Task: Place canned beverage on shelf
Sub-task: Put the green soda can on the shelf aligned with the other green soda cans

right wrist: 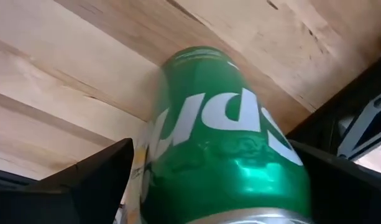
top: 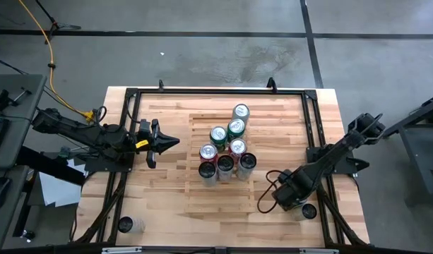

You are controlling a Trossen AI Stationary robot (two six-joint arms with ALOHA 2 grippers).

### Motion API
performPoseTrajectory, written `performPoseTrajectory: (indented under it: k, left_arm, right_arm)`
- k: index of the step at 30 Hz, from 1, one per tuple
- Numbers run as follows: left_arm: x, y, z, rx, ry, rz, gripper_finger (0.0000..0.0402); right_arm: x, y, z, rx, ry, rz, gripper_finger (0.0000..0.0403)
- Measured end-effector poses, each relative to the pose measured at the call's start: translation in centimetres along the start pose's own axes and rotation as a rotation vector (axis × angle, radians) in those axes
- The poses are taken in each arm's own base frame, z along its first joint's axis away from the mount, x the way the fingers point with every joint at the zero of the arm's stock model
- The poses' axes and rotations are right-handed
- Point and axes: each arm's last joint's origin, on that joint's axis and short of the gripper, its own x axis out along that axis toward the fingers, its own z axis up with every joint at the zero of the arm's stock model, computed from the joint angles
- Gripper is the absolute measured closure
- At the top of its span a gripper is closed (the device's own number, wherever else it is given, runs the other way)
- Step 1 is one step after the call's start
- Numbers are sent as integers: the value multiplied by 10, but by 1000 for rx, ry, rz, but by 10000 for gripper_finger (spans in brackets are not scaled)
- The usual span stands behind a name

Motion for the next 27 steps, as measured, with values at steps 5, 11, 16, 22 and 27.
performPoseTrajectory:
  k: [5,11,16,22,27]
  left_arm:
    - [0,0,0,3,0,1,401]
    - [0,1,0,40,-10,29,402]
    - [0,1,1,46,-18,49,393]
    - [0,-1,7,37,-60,34,340]
    - [-5,-13,44,72,-160,5,260]
  right_arm:
    - [-5,3,-1,-35,-3,17,26]
    - [-30,7,-9,-116,-9,14,117]
    - [-71,10,-20,-220,-35,34,120]
    - [-130,10,-35,-317,-141,144,120]
    - [-184,0,-48,-324,-262,273,120]
